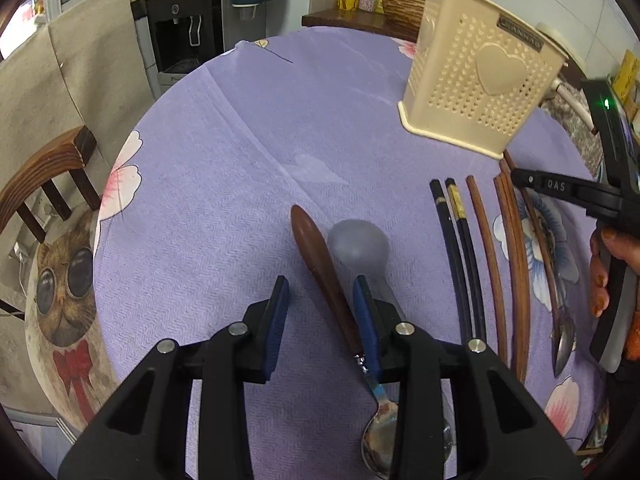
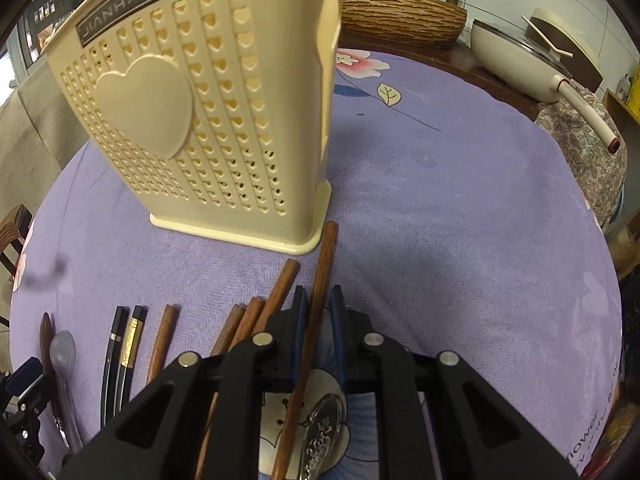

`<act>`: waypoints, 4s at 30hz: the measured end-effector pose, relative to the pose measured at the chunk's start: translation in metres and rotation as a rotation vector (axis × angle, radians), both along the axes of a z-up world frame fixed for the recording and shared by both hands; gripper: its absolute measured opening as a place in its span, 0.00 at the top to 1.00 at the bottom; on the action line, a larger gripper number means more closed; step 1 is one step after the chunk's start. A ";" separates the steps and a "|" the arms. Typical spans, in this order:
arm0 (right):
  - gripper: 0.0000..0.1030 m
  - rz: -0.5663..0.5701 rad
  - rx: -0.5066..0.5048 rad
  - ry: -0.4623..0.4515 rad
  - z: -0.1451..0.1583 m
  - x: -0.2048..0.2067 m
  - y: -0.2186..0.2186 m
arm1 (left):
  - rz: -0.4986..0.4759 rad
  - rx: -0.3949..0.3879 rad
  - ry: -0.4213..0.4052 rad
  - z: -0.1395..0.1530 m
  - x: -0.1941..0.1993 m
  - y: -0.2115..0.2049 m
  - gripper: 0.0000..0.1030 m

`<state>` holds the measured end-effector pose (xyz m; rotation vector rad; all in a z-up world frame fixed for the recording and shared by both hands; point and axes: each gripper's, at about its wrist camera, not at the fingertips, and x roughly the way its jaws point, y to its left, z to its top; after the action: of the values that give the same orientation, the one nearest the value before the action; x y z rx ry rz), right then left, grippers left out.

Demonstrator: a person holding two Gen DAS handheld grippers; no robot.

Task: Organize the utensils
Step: 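Grasp the wooden-handled spoon with the left tool while the right tool grasps a wooden chopstick, then lift the spoon with the left tool while the right tool carries the chopstick over the holder, then open the left tool over the holder while the right tool releases its chopstick inside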

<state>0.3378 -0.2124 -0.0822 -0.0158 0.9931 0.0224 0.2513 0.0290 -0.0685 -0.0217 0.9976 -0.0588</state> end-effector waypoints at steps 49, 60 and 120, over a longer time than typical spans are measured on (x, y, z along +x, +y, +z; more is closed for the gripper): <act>0.93 0.167 0.212 -0.461 0.156 -0.092 -0.048 | -0.108 -0.131 -0.310 0.123 0.008 -0.016 0.86; 0.93 0.208 0.216 -0.490 0.177 -0.100 -0.045 | -0.140 -0.114 -0.335 0.133 0.012 -0.025 0.86; 0.24 -0.048 0.207 -0.640 0.178 0.026 -0.050 | -0.182 -0.222 -0.431 0.170 0.122 -0.087 0.24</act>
<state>0.3634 -0.2620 0.0955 0.1808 0.3476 0.0717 0.3730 -0.0582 0.1019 -0.1174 0.5563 -0.3276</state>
